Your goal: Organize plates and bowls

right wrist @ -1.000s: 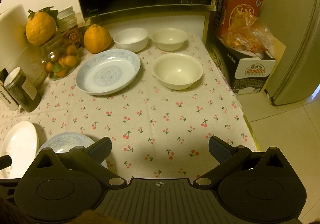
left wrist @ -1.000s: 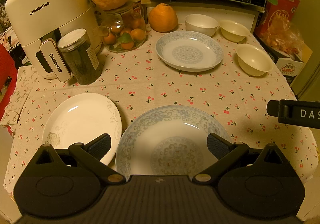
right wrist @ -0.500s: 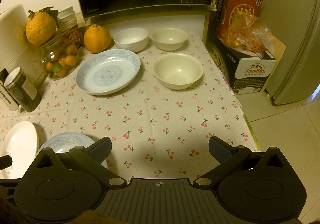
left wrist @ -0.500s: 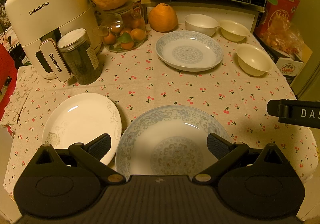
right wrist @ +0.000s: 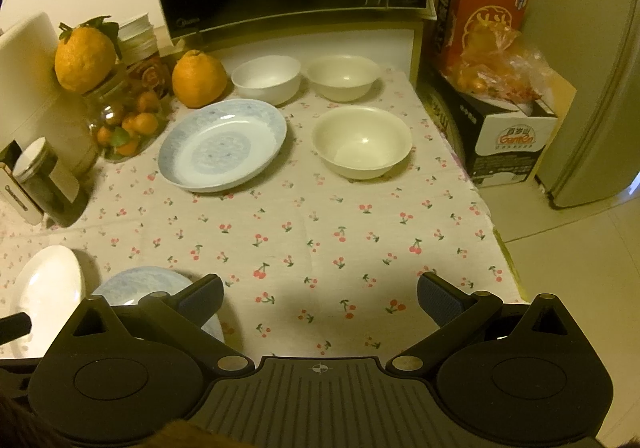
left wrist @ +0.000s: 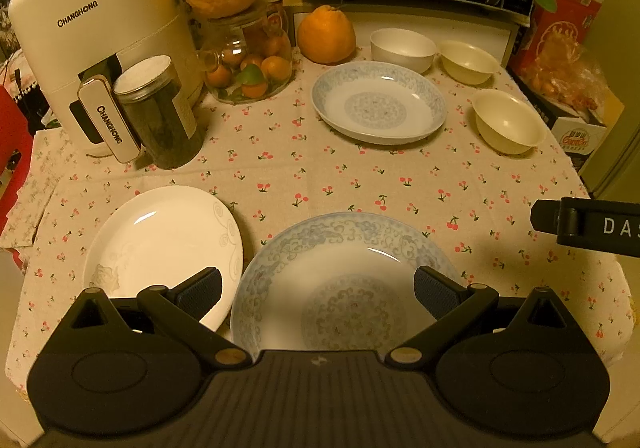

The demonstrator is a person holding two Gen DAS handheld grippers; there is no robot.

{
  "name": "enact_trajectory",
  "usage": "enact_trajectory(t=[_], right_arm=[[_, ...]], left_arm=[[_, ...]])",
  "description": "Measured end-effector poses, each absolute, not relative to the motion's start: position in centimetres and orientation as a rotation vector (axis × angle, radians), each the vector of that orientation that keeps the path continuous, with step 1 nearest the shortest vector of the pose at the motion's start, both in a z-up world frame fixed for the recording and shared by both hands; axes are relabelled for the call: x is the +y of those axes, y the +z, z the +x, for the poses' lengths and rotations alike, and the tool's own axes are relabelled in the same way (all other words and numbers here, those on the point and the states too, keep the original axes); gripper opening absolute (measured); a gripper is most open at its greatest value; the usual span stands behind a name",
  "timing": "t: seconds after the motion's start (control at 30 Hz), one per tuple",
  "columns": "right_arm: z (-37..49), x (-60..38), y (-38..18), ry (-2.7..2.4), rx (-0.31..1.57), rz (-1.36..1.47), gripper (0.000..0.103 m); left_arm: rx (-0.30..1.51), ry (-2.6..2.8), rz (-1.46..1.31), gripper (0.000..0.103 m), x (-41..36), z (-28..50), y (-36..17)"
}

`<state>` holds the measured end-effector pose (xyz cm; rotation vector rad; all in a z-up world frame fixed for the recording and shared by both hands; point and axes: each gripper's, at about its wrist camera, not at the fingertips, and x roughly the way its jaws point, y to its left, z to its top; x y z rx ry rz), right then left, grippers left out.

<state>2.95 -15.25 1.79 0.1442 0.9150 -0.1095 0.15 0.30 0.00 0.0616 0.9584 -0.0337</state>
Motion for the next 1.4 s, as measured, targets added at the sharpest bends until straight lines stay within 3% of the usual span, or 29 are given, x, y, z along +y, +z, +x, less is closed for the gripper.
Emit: enact_trajectory(t=[0.9,1.2,1.4], right_arm=[[11.1,-17.0,1.3,0.016,1.027,0.369,0.103],[14.9,-19.6,-1.9,0.086,1.022,0.608,0.103],[16.7,-20.8,-4.1,0.135,1.015,0.740,0.103]], left_arm=[[0.950,-0.018,0.020,0.102,3.0,7.9,1.1],[0.962,0.012,0.039,0.102,3.6,12.4,-0.4],[1.029,-0.016,-0.114,0.102,5.0,15.5,-2.3]])
